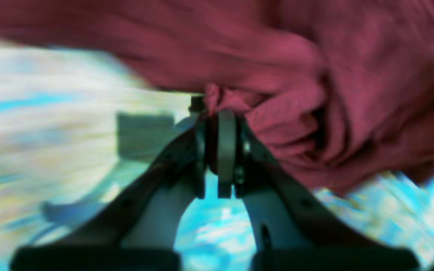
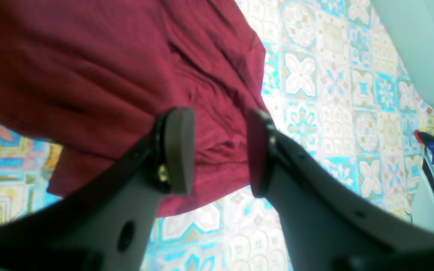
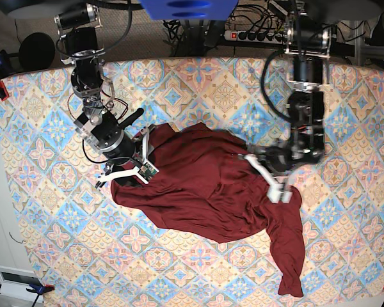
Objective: Layout the t-shirt on the table in an organized manner, then fold the t-shirt properly
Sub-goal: 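Move the left gripper with the shirt toward the right gripper, then release the shirt with the left gripper and lift it away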
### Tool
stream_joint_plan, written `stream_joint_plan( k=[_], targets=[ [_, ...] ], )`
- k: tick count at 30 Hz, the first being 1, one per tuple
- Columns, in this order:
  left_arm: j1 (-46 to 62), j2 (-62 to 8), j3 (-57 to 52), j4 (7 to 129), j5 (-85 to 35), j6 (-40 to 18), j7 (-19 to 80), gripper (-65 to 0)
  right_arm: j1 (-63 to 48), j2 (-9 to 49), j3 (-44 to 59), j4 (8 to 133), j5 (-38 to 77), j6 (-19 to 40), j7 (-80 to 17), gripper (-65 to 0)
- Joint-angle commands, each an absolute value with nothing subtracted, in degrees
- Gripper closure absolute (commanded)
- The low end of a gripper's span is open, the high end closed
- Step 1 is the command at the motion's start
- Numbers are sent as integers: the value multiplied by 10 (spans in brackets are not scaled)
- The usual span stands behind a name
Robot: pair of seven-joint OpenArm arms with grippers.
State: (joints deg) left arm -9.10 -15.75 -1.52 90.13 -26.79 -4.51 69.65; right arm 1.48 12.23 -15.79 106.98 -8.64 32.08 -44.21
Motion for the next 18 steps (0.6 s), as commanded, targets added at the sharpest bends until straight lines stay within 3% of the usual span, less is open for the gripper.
stream_joint_plan(
  k=[1,8,13,18],
  targets=[
    [-87,-173,-39,939,-272,-47,696,0,25,124,-155,1080,-83,316,-428,-221],
    [-53,-218,-209,1030,-286,-83,751,0,30,124,-157,1078,-83,316,-427,-221],
    [-55,-271,-363,1032,-303,-86,762,0,30,124,-159,1077,-82,316,-427,-221],
    [-58,-324,-442,1032,-302,-86,759,0,30,124,-160,1077,-81,316,-427,-223]
  ],
)
